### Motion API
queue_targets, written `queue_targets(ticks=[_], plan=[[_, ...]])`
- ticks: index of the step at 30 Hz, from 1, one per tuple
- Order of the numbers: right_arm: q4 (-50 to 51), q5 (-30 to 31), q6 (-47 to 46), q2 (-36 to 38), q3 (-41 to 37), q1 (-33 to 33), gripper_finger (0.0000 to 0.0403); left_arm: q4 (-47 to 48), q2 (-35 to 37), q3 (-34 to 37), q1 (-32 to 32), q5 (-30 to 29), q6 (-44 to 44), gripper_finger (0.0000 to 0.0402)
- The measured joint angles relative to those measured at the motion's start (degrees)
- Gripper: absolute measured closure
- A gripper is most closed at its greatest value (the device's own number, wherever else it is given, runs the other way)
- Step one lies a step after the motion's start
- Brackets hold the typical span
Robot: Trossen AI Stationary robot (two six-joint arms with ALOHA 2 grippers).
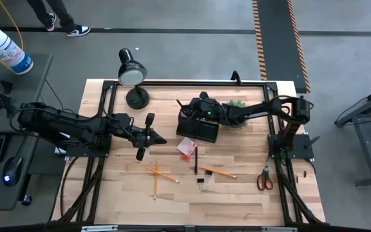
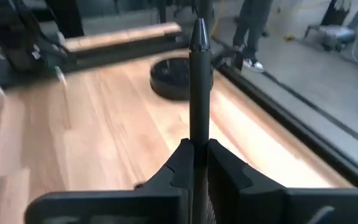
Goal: Pick and place office supplies into organizer
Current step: Put the bottom black pen into the black desk organizer, then put the black pen into the black desk organizer
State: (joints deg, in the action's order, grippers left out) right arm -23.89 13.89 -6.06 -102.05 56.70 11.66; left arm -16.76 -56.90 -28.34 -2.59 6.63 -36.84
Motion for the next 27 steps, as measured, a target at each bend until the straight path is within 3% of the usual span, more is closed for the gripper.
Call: queue_targets(ticks=[6, 13, 23, 27], plan=[[6.33, 1.99, -2.47, -0.47, 2.2, 0.0, 0.0361, 0.47, 0.0, 0.0, 0.0, 0.01, 1.13, 0.0399], [10.29, -2.01, -2.97, -0.4, 3.37, -0.57, 0.0348, 0.88, 0.0, 0.0, 0.0, 0.02, 1.33, 0.0399], [13.27, -1.86, -1.55, 0.06, 3.37, -1.51, 0.0347, 1.12, 0.0, 0.0, 0.02, 0.46, 1.6, 0.0399], [15.16, 0.81, 0.57, 2.67, 3.35, -2.42, 0.0358, 1.58, 0.0, 0.0, 0.02, 0.44, 1.6, 0.0399]])
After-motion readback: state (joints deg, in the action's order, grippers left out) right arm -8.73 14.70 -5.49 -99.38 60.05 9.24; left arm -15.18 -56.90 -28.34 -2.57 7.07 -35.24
